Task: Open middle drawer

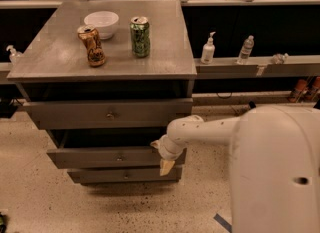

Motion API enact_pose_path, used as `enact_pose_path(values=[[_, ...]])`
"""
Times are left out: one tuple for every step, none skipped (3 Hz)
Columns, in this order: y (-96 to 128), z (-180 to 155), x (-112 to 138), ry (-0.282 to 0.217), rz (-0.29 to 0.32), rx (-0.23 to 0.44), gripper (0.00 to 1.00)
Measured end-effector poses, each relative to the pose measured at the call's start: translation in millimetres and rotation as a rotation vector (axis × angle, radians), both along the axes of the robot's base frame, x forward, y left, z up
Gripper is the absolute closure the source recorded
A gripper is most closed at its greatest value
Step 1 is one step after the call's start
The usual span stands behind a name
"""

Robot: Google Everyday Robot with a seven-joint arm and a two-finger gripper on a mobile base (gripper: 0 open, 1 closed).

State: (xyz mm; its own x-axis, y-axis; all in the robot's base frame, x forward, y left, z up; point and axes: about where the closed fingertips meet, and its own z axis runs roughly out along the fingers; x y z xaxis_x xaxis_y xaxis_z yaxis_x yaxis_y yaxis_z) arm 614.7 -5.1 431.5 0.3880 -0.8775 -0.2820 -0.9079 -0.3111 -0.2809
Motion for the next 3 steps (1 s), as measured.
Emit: enact_pose_path(values=[[-10,18,-56,0.126,0.044,0.048,0.12],[-23,35,-93,0.165,0.038,0.061,0.0],[-29,42,-88,0.097,-0.003,0.051,0.0]])
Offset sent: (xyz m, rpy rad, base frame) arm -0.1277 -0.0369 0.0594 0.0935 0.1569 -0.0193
